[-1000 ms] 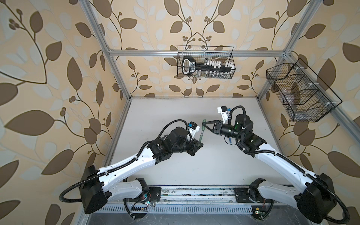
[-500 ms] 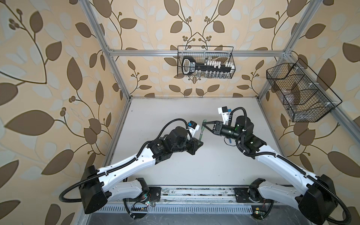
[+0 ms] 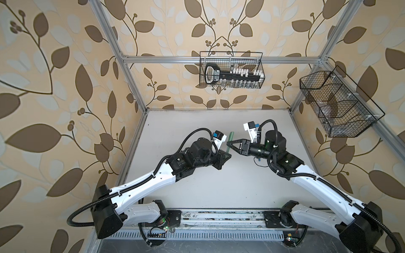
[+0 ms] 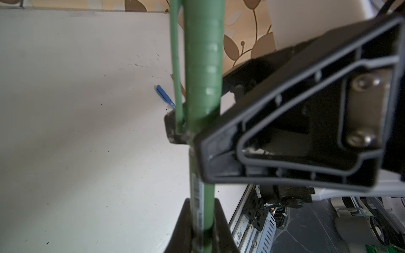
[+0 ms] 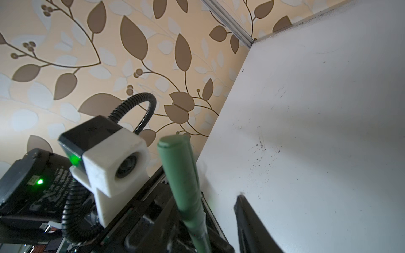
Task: Insert the pens into the pen caps
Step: 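Push the green cap down onto the pen nib with the right gripper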
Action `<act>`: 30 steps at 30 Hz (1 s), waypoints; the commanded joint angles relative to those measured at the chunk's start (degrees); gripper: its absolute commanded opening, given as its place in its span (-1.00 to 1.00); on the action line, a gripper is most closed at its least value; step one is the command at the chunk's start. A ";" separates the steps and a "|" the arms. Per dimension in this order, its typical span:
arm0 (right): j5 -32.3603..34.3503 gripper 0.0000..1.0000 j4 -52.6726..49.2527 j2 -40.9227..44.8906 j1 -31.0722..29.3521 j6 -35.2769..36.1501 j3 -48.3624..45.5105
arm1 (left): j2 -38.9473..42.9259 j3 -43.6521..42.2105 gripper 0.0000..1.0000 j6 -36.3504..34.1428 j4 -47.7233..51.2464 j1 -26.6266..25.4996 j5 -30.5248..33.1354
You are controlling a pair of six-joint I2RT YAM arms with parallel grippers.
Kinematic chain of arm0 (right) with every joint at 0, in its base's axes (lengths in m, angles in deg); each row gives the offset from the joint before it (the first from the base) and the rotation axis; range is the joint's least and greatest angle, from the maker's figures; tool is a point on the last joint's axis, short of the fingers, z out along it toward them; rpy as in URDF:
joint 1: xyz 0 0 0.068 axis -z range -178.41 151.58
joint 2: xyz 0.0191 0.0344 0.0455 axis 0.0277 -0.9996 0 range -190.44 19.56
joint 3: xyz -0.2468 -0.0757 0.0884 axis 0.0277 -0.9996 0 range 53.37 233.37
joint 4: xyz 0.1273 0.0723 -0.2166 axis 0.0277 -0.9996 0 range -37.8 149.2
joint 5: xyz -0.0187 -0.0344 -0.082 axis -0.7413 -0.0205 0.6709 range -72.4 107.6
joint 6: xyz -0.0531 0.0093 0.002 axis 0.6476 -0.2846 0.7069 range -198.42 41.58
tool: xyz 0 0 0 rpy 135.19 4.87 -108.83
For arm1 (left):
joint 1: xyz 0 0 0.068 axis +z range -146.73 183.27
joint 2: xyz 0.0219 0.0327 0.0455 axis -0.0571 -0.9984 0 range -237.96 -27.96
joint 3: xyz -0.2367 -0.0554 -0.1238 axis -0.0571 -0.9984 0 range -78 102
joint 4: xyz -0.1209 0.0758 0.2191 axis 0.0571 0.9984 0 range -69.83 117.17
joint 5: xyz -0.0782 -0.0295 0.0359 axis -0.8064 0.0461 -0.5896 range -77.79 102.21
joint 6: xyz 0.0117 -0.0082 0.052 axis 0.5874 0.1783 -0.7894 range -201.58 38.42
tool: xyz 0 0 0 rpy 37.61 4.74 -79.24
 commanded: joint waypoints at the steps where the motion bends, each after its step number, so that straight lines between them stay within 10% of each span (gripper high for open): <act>1: -0.41 0.04 -3.58 2.04 2.80 2.02 3.06 | 0.81 1.56 -0.82 -1.40 -2.20 -0.21 -1.77; 22: -5.38 -0.11 -6.48 -6.77 4.60 5.82 12.64 | 1.19 1.10 -0.83 -1.46 -0.68 -0.21 -2.91; 30: -5.01 -0.52 -6.75 -7.30 3.37 5.94 12.08 | 1.10 0.84 -0.83 -1.67 -1.27 -0.21 -2.15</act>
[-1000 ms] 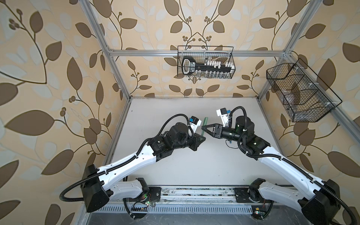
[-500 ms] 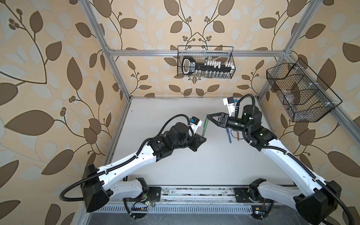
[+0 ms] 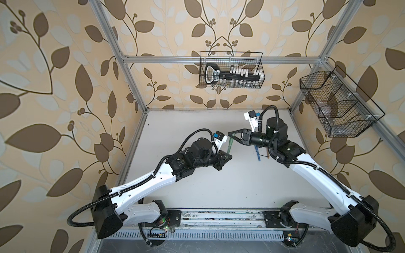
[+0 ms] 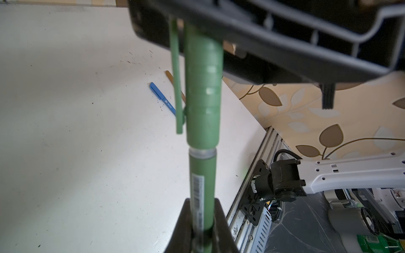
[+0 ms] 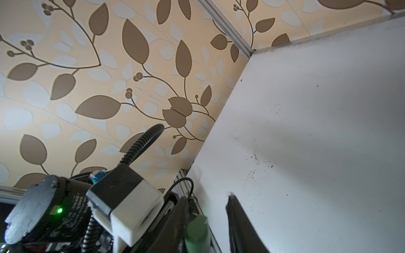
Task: Insert the pens into the pen caps
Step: 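Push the green cap down onto the pen nib with the right gripper, then open the left gripper to release the capped pen while the right gripper holds it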
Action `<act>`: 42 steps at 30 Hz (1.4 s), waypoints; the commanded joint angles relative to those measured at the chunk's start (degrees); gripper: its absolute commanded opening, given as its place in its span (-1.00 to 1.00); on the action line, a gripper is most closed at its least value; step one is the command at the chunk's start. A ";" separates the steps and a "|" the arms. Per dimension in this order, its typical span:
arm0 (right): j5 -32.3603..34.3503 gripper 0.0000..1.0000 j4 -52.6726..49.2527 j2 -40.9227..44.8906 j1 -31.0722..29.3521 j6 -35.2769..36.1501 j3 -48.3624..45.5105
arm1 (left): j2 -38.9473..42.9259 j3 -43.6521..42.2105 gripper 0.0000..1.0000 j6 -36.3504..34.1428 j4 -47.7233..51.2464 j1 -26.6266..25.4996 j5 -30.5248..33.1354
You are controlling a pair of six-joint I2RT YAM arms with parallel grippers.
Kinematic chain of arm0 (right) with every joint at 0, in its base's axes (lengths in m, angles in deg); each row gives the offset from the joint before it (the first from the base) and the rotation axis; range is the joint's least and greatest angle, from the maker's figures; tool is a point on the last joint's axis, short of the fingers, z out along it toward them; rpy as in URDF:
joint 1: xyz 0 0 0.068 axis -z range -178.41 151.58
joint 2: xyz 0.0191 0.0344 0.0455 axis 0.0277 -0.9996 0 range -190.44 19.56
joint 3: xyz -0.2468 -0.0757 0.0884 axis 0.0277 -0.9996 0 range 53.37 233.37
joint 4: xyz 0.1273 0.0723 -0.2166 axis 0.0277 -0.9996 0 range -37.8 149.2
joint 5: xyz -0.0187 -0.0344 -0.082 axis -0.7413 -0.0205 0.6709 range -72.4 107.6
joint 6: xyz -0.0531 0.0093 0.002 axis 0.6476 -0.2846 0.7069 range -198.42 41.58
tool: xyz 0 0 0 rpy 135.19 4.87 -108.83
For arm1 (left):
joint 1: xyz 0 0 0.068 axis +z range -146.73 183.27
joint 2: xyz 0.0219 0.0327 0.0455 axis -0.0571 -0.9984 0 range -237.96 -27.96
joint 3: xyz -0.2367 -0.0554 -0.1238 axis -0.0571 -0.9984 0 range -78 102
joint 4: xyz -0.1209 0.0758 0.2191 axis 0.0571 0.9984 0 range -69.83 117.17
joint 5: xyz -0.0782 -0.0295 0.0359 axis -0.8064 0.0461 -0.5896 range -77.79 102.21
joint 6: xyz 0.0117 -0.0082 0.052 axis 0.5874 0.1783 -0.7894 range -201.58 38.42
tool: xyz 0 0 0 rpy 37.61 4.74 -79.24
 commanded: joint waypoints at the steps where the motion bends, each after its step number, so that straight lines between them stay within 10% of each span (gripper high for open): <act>1: -0.54 -0.58 -0.45 -0.60 -0.59 0.48 0.87 | 1.06 1.01 -0.83 -1.43 -1.58 -0.21 -0.04; 9: -0.53 -1.00 -1.67 -0.65 -1.72 -0.41 -3.14 | -1.94 7.04 -1.00 -4.98 -2.45 0.20 7.97; 42: 7.46 -1.00 9.14 5.62 -19.26 -16.93 -30.22 | -17.37 28.36 -1.00 -2.40 -22.76 22.26 -3.38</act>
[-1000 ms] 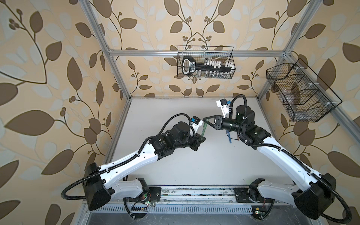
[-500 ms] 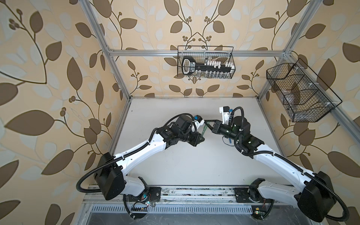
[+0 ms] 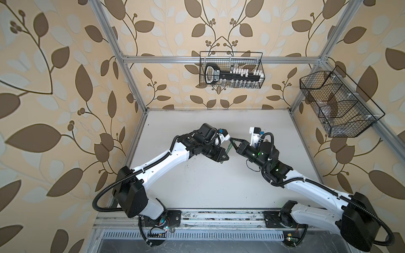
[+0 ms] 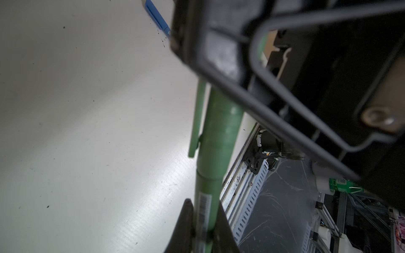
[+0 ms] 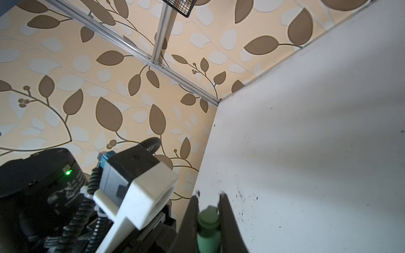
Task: Insert the pens into the pen caps
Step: 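Open the left gripper to release the capped pen while the right gripper holds it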
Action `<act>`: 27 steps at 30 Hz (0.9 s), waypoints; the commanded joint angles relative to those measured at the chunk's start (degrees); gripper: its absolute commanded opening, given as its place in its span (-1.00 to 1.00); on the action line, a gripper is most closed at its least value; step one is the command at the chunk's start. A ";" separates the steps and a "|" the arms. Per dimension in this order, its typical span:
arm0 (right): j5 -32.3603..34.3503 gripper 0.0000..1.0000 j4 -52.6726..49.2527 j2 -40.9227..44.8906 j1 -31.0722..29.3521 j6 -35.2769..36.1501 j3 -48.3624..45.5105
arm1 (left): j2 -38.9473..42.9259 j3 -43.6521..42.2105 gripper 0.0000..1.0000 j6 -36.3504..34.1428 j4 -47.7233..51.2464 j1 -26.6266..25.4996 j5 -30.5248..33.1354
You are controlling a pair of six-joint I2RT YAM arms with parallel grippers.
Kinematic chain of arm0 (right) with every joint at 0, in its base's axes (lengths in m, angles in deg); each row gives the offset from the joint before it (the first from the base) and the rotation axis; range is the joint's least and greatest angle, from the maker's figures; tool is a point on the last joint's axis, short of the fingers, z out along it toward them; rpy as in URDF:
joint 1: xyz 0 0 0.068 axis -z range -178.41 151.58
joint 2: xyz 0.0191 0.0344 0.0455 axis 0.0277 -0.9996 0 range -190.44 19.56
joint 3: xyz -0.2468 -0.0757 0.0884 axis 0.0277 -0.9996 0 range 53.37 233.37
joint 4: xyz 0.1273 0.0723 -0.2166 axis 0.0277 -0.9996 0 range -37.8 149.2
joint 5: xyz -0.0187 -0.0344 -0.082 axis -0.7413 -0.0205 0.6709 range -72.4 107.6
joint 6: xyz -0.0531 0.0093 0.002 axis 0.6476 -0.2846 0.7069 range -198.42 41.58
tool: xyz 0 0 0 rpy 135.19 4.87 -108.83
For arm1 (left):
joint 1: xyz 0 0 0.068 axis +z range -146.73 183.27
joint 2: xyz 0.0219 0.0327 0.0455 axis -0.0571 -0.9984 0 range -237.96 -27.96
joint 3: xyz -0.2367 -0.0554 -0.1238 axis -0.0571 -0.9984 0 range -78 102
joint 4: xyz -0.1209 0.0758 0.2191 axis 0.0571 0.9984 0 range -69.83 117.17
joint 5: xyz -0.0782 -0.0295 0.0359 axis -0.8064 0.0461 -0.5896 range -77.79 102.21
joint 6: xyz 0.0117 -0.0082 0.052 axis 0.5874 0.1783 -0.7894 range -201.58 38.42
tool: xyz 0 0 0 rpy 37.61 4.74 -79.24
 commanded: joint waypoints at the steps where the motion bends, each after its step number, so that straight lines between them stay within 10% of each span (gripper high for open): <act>1: -25.06 -1.00 -19.83 0.84 -7.36 0.47 -4.22 | 0.26 11.27 -1.00 8.10 -45.35 10.11 15.02; 9: -28.22 -1.00 -27.48 -0.16 5.56 10.12 7.58 | 4.76 1.14 -0.97 9.22 -39.91 8.88 7.62; 25: -32.19 -1.00 -35.39 -13.54 17.75 23.02 24.42 | 18.06 -17.65 0.26 13.37 -31.14 6.11 18.22; 27: -26.79 -1.00 -44.89 -16.16 19.08 29.60 28.49 | 21.20 -18.21 0.75 13.19 -23.60 6.12 25.82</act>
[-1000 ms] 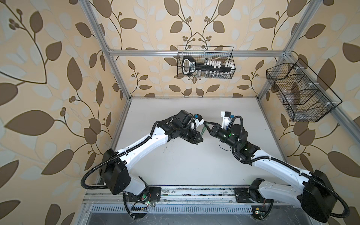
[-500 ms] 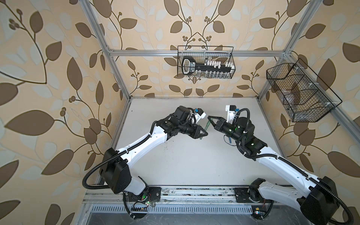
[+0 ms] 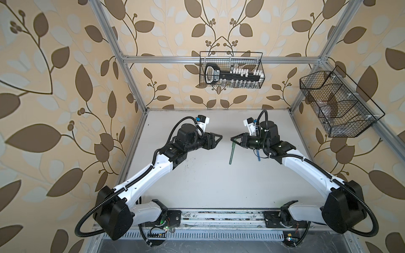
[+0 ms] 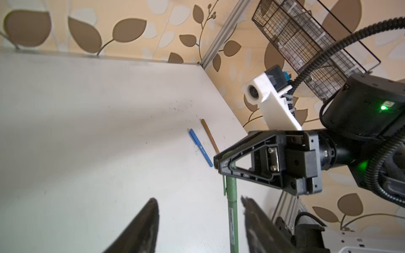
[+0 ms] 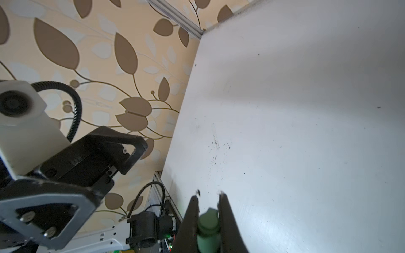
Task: Insert the pens into the pen caps
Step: 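Open the left gripper to release the capped pen while the right gripper holds it, then lower the capped pen and open the right gripper while the left arm withdraws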
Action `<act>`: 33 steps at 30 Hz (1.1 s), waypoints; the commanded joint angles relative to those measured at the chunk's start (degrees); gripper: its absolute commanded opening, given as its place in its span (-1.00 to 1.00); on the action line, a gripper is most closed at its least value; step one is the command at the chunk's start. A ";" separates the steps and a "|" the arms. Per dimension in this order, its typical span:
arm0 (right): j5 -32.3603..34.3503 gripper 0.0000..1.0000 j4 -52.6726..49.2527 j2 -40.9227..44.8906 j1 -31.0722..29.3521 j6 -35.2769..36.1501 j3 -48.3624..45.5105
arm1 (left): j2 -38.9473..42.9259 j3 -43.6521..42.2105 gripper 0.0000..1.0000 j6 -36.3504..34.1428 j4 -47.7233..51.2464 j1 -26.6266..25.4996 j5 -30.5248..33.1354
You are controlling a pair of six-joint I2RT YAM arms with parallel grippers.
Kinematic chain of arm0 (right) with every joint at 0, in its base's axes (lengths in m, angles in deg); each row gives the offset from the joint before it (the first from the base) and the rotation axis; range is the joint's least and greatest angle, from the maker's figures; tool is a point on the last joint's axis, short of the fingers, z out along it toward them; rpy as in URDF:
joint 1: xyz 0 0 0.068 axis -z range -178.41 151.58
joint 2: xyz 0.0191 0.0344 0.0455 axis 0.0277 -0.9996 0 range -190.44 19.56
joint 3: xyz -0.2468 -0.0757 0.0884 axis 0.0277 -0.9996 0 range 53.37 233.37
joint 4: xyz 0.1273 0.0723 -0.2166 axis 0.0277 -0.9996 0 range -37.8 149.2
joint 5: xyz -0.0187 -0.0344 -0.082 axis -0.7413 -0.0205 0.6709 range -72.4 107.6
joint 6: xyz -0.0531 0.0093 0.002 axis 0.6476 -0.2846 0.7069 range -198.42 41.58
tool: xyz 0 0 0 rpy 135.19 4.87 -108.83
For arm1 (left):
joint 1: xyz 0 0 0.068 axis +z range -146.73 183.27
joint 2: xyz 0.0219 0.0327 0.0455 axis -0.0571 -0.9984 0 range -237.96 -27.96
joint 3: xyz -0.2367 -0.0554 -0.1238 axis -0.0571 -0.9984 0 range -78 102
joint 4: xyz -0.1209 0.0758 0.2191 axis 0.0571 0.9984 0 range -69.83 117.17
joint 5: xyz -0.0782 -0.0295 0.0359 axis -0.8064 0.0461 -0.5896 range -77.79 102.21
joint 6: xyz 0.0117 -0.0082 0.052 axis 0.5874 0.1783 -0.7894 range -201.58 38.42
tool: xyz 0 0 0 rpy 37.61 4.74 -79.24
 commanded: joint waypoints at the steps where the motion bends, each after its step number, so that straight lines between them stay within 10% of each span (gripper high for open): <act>1: 6.93 -1.00 -14.86 -3.38 1.49 11.81 6.41 | 6.26 -0.88 0.87 0.69 10.01 -0.08 14.97; 7: 14.92 -1.00 -23.73 -13.39 6.79 20.22 10.68 | 16.01 -7.94 0.98 1.52 22.96 0.71 47.01; 13: 15.42 -1.00 -22.96 -23.79 8.69 23.97 13.83 | 19.72 -15.80 0.98 4.61 23.57 4.71 60.46; 21: 17.74 -1.00 -21.23 -32.42 8.74 25.53 16.15 | 17.21 -21.13 0.98 8.03 20.05 9.31 59.14; 33: 23.23 -0.25 -20.07 -33.25 8.78 26.40 19.68 | 9.59 -22.23 0.98 4.14 11.86 16.46 57.42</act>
